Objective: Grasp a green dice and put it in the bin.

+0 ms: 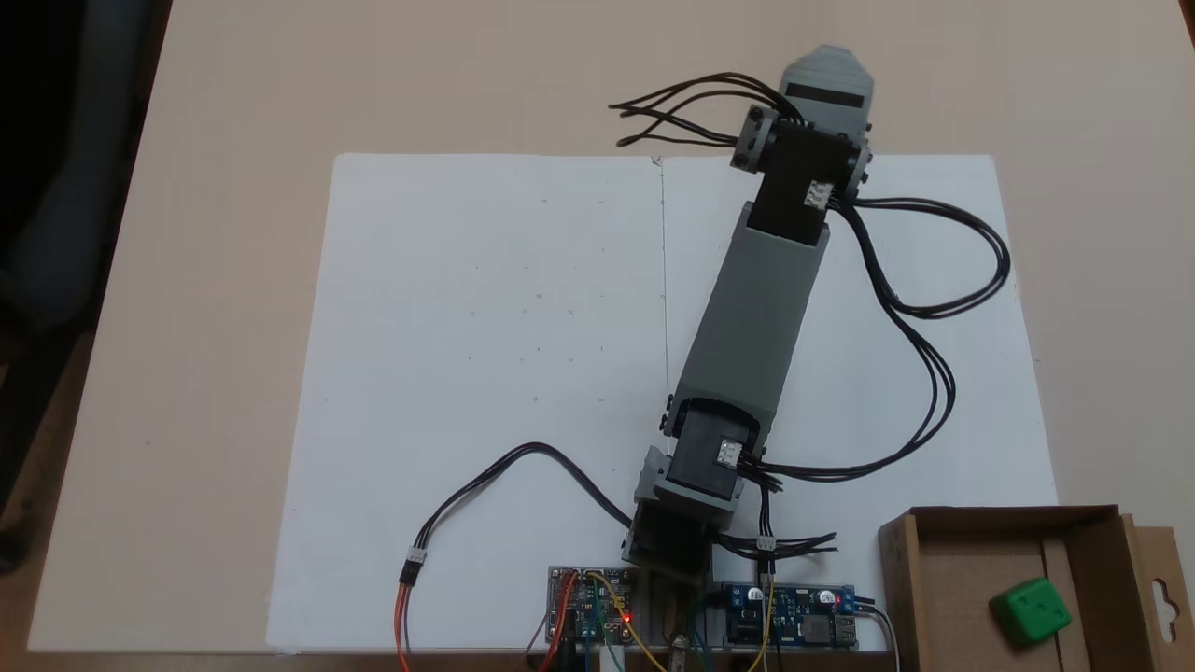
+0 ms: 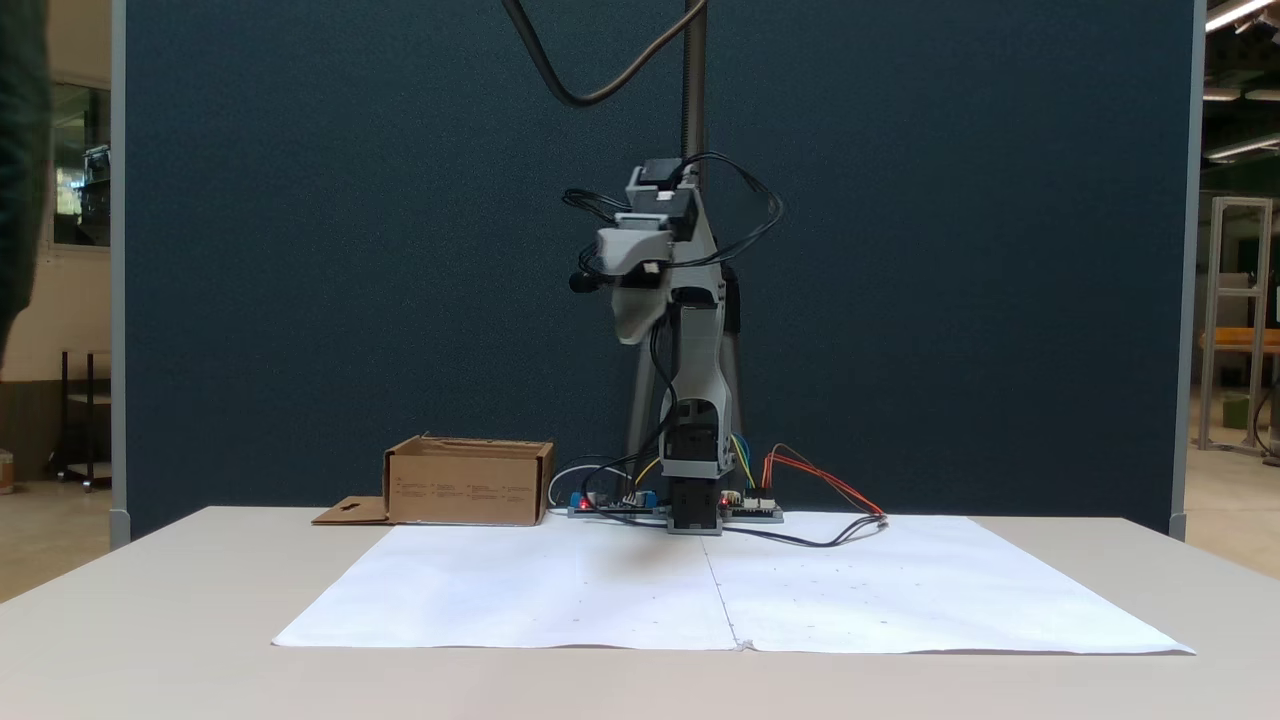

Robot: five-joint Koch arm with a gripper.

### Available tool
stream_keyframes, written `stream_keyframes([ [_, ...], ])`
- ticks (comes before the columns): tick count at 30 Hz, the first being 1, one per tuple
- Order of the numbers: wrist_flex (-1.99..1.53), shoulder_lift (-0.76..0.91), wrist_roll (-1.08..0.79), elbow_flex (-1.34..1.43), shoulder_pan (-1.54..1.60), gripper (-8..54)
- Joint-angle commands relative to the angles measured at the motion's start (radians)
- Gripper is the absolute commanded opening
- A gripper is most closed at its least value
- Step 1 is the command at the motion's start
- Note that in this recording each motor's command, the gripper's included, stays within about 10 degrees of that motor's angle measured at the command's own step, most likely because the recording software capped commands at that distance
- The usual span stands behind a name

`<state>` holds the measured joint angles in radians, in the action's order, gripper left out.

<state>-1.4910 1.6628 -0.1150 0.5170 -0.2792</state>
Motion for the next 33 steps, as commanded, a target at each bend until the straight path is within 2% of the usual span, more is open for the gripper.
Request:
stream_keyframes([
  [1,0.04,0.04,0.075,-0.044,0.081,44.2],
  [7,0.06,0.095,0.097,0.061,0.195,44.2],
  [13,0.319,0.27,0.095,0.572,0.193,44.0],
  [23,0.738,0.54,0.092,1.213,0.213,43.3],
  [33,1.119,0.676,0.057,1.425,0.183,44.1],
])
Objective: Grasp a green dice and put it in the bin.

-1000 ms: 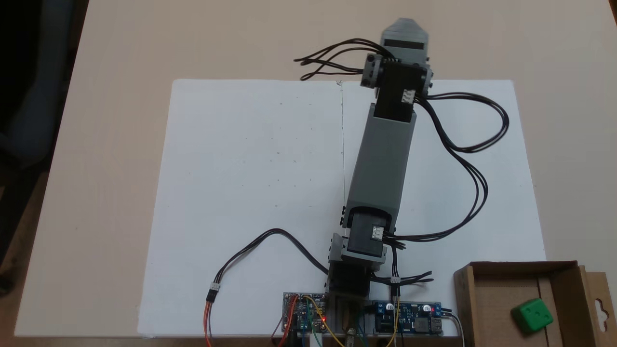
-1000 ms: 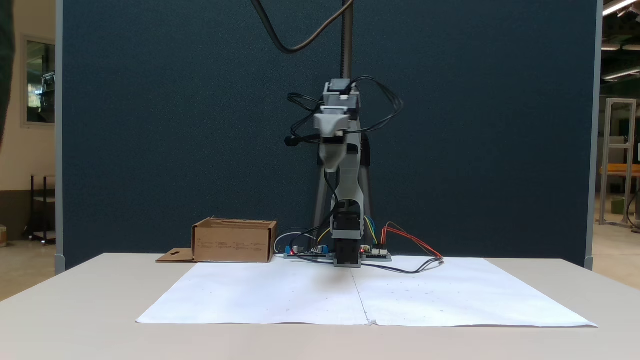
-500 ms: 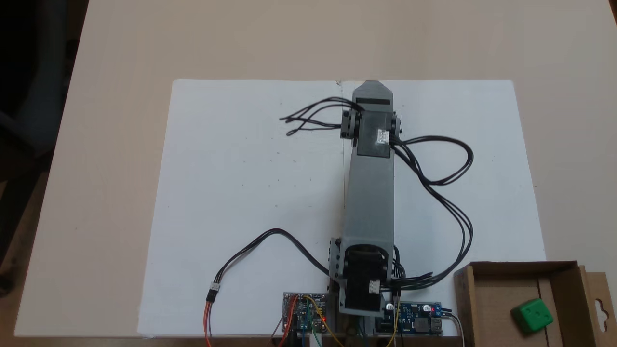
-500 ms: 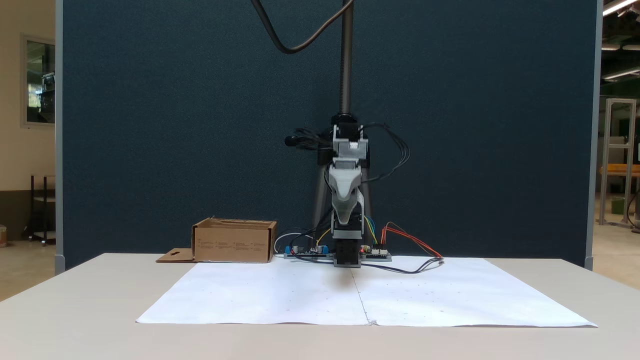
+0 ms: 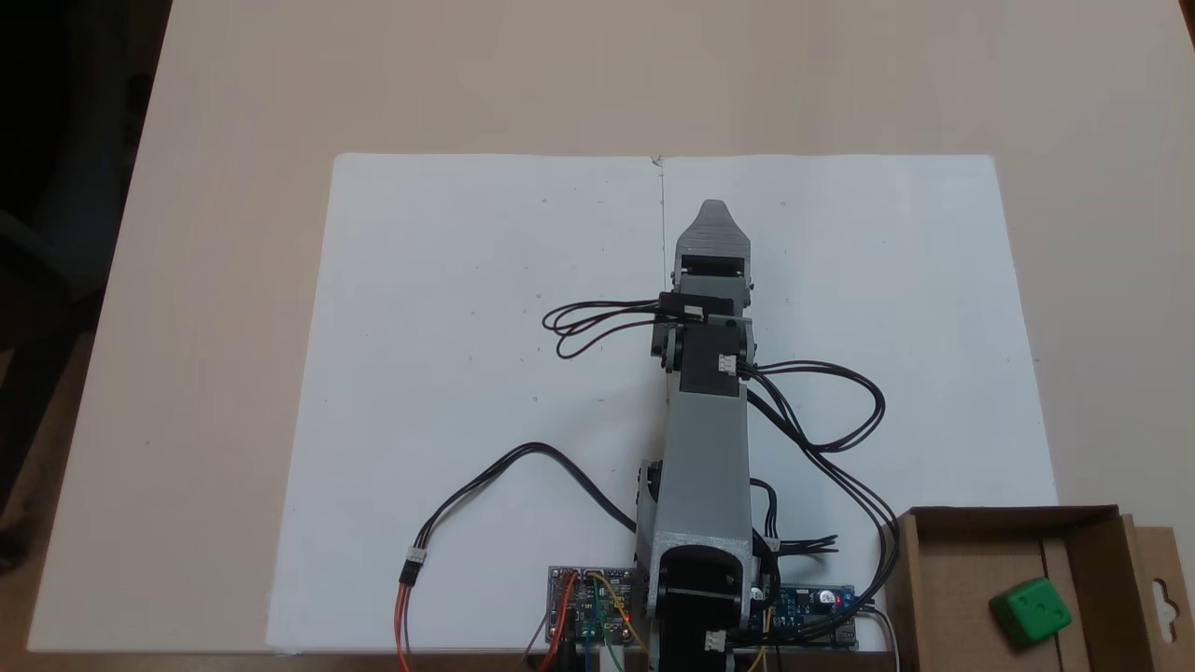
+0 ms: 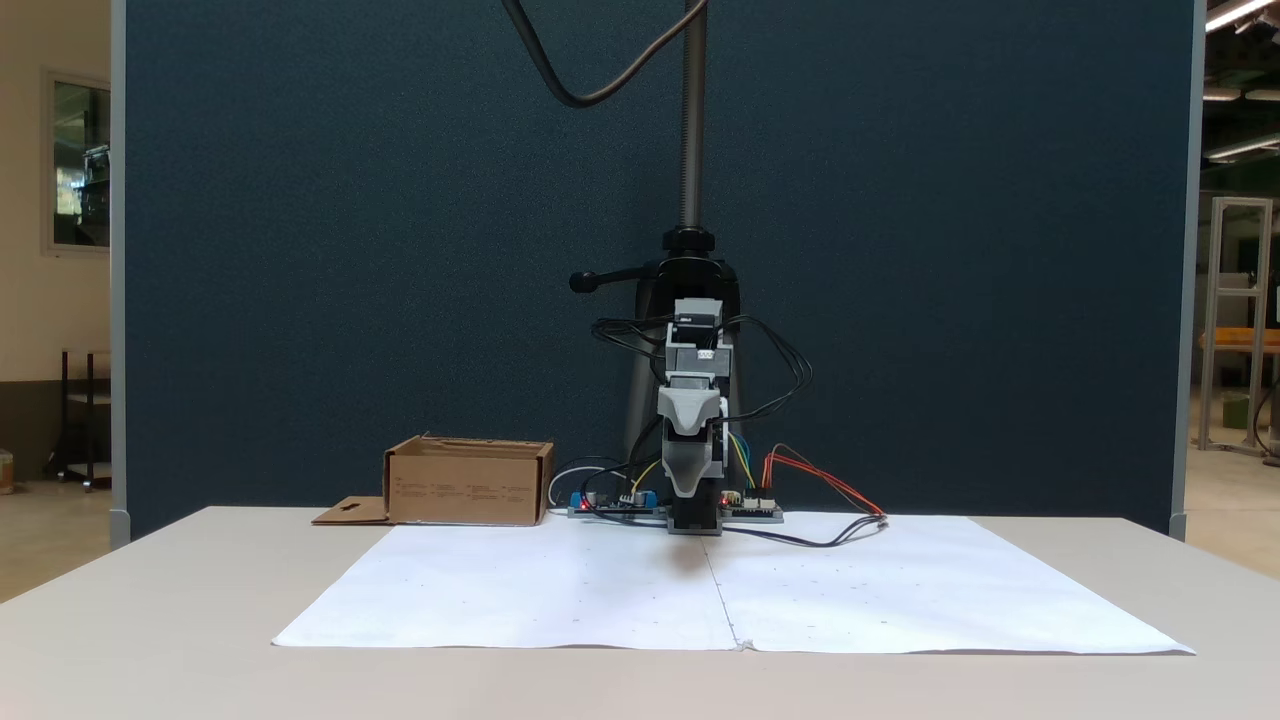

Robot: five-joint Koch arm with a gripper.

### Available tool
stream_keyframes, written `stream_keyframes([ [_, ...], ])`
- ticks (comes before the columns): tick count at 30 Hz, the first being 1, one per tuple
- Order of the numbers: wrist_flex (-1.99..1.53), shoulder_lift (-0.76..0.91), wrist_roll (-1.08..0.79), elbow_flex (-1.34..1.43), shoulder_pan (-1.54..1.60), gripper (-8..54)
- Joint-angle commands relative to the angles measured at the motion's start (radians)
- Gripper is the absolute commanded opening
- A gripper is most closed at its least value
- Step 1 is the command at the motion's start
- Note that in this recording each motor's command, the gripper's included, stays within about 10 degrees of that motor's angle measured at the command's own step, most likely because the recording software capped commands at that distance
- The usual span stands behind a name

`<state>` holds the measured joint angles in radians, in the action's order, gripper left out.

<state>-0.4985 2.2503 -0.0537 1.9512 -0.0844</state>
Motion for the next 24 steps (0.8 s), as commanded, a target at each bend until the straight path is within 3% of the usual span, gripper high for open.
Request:
stream_keyframes([
  [1,0.165,0.1,-0.005,-0.003,-0.008,44.2],
  [10,0.471,0.118,-0.003,0.086,-0.005,45.4],
  [24,0.862,0.117,-0.009,0.626,-0.008,43.1],
])
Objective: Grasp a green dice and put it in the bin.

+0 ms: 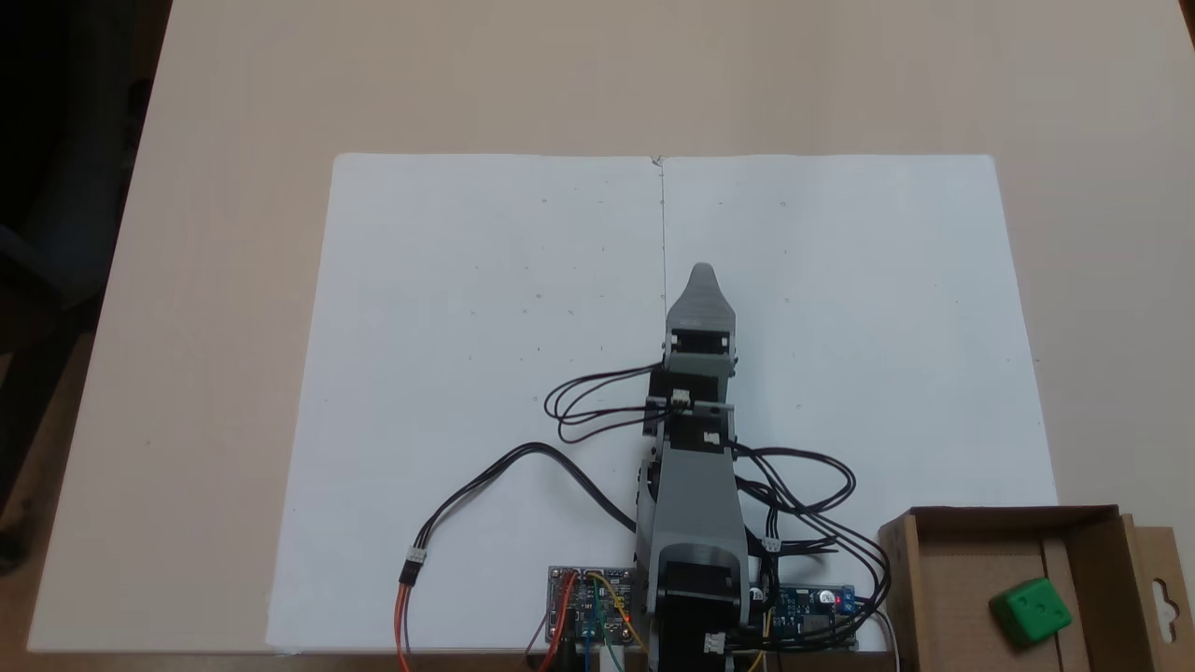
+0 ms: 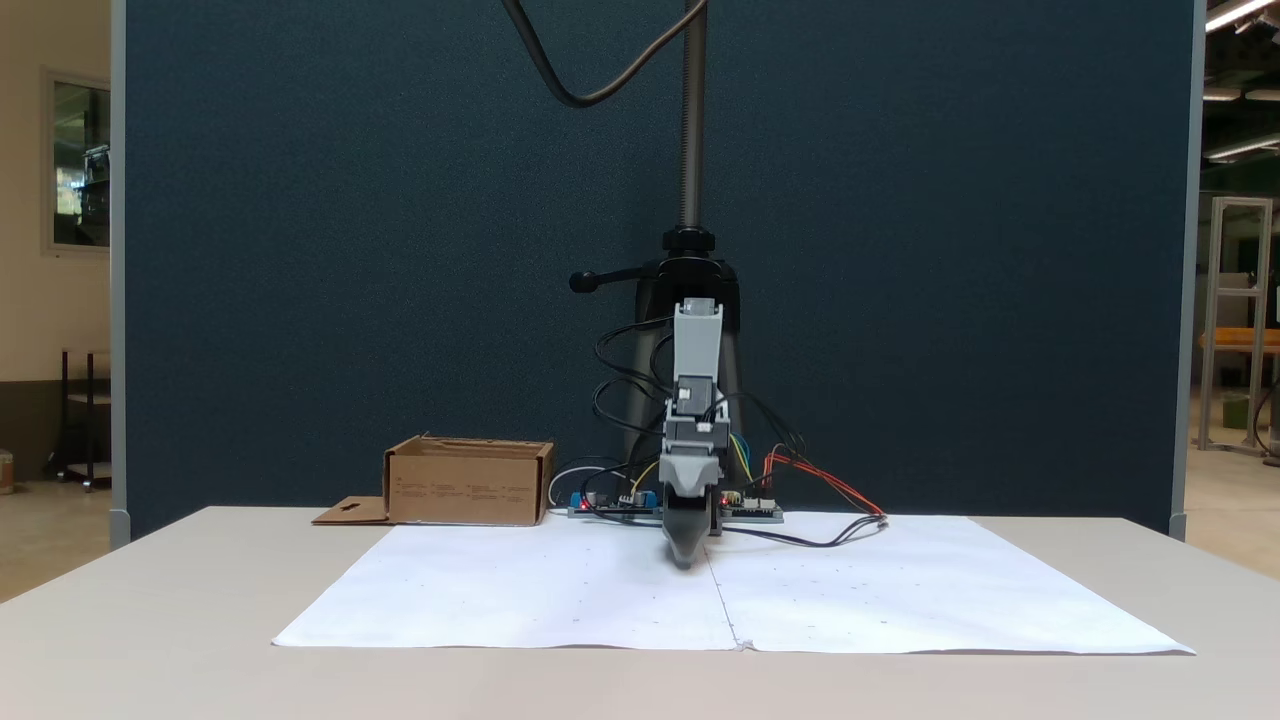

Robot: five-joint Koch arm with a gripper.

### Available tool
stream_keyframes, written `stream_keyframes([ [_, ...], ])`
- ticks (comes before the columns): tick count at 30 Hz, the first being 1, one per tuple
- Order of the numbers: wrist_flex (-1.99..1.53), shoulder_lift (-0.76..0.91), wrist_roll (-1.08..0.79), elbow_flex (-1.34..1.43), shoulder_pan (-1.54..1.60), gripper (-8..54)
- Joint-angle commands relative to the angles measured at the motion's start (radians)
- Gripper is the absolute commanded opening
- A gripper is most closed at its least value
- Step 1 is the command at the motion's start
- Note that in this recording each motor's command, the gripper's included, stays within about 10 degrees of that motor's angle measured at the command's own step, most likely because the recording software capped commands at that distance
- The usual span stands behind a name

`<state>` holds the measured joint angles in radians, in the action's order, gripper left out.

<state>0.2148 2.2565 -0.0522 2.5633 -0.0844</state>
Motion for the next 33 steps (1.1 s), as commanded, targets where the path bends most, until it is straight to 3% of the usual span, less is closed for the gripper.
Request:
stream_keyframes([
  [1,0.175,0.11,-0.011,0.061,-0.005,43.1],
  [7,0.328,0.11,-0.009,0.264,-0.003,43.1],
  [16,0.529,0.11,-0.009,0.267,0.003,43.2],
  [33,0.529,0.112,-0.006,0.267,0.005,44.6],
])
